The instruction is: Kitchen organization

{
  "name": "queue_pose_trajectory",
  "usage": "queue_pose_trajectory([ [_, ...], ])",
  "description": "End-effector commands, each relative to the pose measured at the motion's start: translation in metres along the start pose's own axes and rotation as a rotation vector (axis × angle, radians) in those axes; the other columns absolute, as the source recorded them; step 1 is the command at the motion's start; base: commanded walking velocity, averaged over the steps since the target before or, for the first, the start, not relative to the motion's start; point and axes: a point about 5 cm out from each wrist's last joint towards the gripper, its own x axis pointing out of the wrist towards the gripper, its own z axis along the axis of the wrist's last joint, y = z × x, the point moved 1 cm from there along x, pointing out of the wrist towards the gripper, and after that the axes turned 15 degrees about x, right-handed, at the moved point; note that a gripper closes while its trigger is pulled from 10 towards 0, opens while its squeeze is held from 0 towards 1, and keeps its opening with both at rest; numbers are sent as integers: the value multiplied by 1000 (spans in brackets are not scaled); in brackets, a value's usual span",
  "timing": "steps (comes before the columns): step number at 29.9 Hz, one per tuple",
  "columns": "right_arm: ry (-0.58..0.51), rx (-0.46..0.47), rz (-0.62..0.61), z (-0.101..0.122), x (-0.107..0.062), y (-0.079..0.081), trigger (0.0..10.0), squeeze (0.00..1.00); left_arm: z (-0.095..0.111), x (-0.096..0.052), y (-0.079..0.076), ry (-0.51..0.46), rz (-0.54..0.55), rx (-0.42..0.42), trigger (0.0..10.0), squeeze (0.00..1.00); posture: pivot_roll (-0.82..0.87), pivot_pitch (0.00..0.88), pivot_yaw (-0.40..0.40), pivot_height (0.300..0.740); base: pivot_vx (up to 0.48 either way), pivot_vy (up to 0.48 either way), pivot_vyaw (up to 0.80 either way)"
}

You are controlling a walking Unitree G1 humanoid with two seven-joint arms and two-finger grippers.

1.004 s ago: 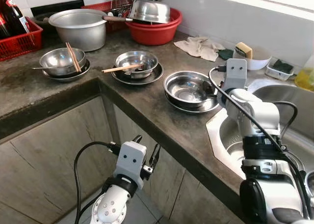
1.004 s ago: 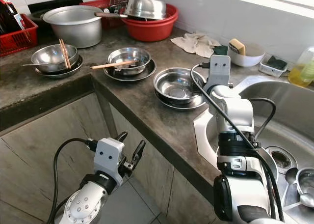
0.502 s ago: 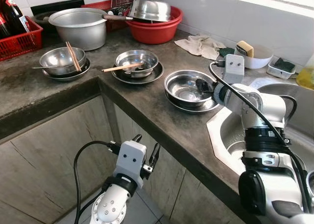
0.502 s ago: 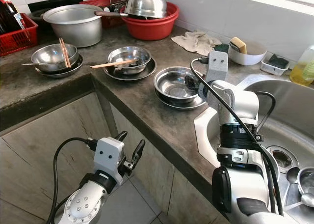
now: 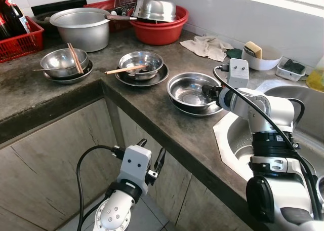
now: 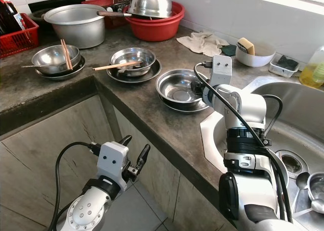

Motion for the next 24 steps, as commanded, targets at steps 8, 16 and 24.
queue_pose_trajectory([
  [8, 72, -24, 15, -10, -1, 4, 10000, 0, 0, 0, 0, 0, 1, 8, 10000, 0, 162, 93, -48, 740, 0, 0, 0],
  [16, 75, -19, -3, -9, 0, 1, 10000, 0, -1, -1, 0, 1, 2, 8, 10000, 0, 164, 90, -48, 740, 0, 0, 0],
  [24, 49, 7, -18, -6, 0, -1, 0, 0, -1, -1, -1, 2, 2, 8, 10000, 0, 164, 84, -49, 740, 0, 0, 0],
])
